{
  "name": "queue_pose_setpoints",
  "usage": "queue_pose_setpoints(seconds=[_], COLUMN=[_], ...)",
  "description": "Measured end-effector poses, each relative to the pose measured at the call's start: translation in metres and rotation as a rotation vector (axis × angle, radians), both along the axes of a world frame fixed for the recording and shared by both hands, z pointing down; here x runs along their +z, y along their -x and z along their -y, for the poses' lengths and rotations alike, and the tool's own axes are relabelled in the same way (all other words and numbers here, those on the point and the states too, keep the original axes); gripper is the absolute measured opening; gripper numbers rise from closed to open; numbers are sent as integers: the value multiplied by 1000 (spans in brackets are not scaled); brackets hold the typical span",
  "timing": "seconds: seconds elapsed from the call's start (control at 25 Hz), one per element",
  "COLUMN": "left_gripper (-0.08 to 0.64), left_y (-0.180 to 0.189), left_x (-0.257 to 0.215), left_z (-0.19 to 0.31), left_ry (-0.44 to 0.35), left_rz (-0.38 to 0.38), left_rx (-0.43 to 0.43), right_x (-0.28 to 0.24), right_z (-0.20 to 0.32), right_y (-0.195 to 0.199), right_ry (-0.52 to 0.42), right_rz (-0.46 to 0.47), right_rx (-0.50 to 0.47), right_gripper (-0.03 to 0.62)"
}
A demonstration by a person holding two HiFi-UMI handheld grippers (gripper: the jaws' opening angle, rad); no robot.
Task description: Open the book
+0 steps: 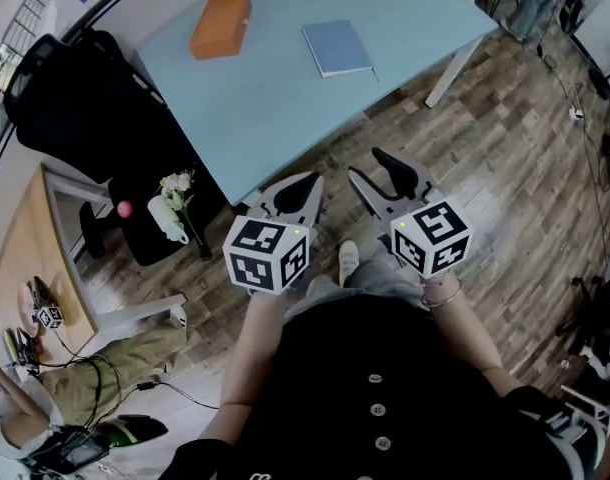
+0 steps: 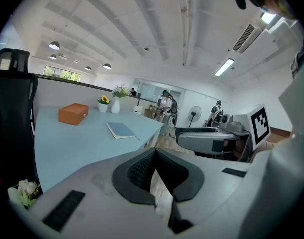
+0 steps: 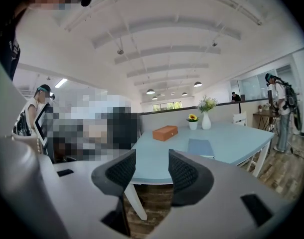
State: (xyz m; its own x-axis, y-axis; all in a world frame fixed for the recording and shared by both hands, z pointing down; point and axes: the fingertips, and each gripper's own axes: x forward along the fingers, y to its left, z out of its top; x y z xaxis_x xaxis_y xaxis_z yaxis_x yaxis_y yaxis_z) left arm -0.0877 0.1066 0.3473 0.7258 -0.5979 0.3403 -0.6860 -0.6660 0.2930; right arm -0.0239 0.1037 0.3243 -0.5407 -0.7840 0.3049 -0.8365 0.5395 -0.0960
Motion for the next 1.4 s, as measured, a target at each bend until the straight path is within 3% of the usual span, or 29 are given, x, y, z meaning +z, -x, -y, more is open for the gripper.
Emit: queue_pose_setpoints(seconds=[0.32, 0.6, 1.4], left_gripper=[12, 12, 12], left_y=[-36, -52, -47], left_x=[-3, 12, 32], left_z=[48, 59, 107], left_ry=[-19, 21, 87], left_rz=[-22, 18, 21], left_rx=[-42, -47, -84], right_x=[1, 9, 31], right_z=[43, 61, 107], right_y=[-26, -48, -48], right_ry=[-10, 21, 97], right_rz=[1, 20, 22], right_rx=[-64, -59, -89], right_gripper=[183, 163, 157])
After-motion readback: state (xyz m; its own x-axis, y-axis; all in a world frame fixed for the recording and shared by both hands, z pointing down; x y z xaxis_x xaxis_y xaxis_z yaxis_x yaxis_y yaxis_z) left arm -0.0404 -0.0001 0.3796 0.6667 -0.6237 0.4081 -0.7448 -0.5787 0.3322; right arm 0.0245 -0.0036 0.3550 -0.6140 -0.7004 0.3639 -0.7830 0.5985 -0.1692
